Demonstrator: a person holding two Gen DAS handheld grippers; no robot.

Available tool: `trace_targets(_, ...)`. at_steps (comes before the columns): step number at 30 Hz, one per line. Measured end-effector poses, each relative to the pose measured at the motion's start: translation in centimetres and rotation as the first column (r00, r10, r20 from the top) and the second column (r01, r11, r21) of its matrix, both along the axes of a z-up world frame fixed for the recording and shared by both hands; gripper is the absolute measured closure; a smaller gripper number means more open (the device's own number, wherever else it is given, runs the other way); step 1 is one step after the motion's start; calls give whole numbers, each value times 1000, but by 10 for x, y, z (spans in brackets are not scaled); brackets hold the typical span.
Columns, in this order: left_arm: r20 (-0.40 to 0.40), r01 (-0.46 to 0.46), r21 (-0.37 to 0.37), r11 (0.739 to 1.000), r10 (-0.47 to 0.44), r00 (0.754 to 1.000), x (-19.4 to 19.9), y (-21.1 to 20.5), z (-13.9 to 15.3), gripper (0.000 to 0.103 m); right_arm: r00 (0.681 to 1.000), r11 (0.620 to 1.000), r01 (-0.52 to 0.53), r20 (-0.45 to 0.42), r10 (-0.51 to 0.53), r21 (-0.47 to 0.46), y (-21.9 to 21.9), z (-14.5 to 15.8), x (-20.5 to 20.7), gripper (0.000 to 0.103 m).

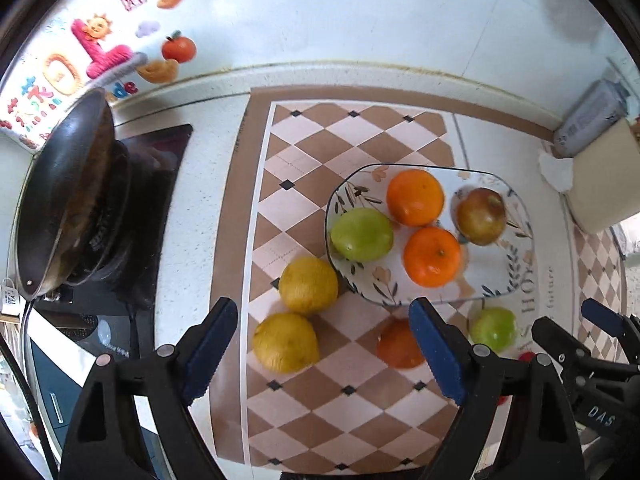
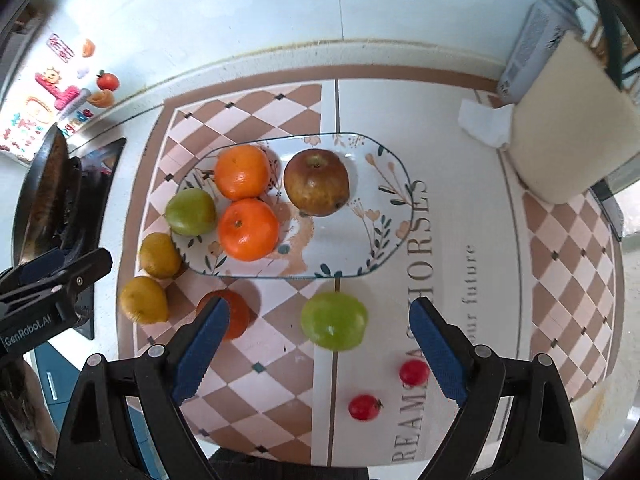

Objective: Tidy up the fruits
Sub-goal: 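Grasp a lemon with the left tool while the right tool grasps a dark orange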

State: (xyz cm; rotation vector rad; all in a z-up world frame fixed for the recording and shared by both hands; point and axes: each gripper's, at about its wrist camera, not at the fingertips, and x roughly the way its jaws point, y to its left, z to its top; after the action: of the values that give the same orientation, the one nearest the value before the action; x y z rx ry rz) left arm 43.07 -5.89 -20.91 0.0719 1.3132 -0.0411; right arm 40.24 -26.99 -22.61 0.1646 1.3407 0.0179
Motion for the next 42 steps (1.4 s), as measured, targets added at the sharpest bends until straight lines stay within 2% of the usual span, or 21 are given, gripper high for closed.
trace_targets(16, 184, 28, -25, 999, -23, 983, -84, 2, 83, 15, 992, 1000, 11, 127, -10, -8, 7, 80, -84, 9)
trace_targets(22, 219, 41, -40, 998, -31, 975, -104, -2, 100, 15, 980, 999, 39, 193, -38, -2, -2, 106, -105, 9)
trace_targets(27, 230, 43, -58, 997, -29, 973, -112, -5, 105, 15, 976, 999, 47, 211, -51, 26, -7, 117, -113, 9)
trace_targets(30, 227, 39, -61, 997, -24, 974, -109, -4, 100, 15, 979, 997, 36, 196, -48, 68, -8, 110, -110, 9)
trace_targets(32, 215, 23, -47, 999, -12, 976, -104, 0, 92, 3, 983, 995, 19, 178, -37, 98, -7, 99, -105, 9)
trace_targets(35, 204, -22, 10, 1000, 20, 979, -93, 12, 75, 0, 989, 994, 22, 140, -38, 111, -7, 72, -96, 9)
trace_targets(38, 151, -78, 54, 995, 70, 986, -78, 31, 49, 0, 996, 987, 32, 77, -45, 157, -9, 39, -84, 10)
trace_targets(42, 19, -183, 28, 983, 183, 983, -61, 61, 2, 0, 1000, 973, 4, 4, -6, 231, 5, -6, -64, 15)
